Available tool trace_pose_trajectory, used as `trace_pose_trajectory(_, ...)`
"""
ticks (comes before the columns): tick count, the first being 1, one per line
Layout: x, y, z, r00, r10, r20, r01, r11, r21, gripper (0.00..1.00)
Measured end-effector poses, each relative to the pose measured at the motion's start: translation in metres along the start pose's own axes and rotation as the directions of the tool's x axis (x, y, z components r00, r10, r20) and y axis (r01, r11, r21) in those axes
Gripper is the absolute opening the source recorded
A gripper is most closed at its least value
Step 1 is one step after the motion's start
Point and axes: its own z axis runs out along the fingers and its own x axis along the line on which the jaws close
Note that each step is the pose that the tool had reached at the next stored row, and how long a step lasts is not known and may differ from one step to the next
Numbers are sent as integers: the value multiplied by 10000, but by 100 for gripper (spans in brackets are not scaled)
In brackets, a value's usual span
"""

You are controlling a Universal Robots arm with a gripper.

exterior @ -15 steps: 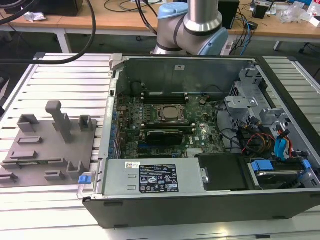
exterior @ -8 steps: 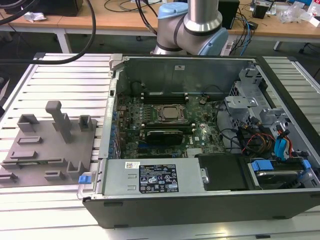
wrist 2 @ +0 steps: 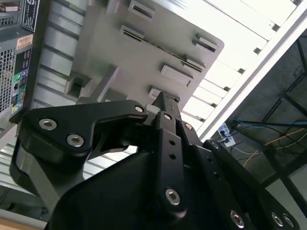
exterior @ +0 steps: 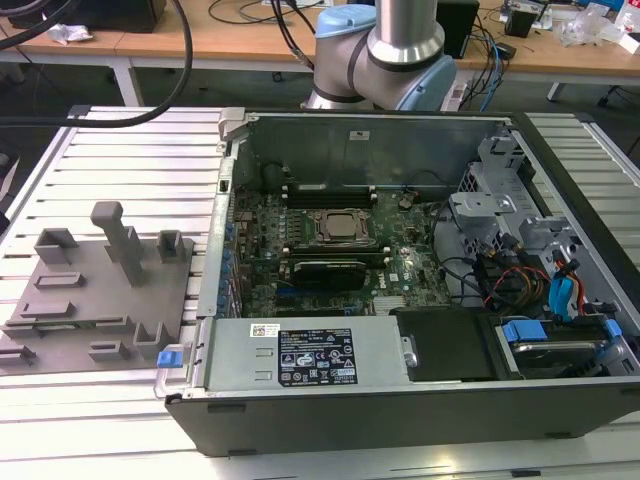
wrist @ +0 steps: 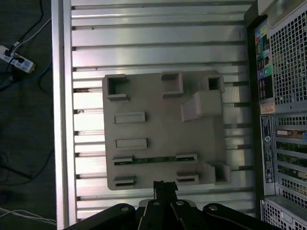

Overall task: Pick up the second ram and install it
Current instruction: 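Pick up the second ram and move it above second insertion slot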

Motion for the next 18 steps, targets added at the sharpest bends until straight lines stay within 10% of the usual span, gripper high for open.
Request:
trace_pose_trajectory(10,0,0,-1,9823,-1869,-81,1869,9824,-41,11)
trace_pose_trajectory(18,0,0,0,9534,-3014,-126,3013,9535,-76,11)
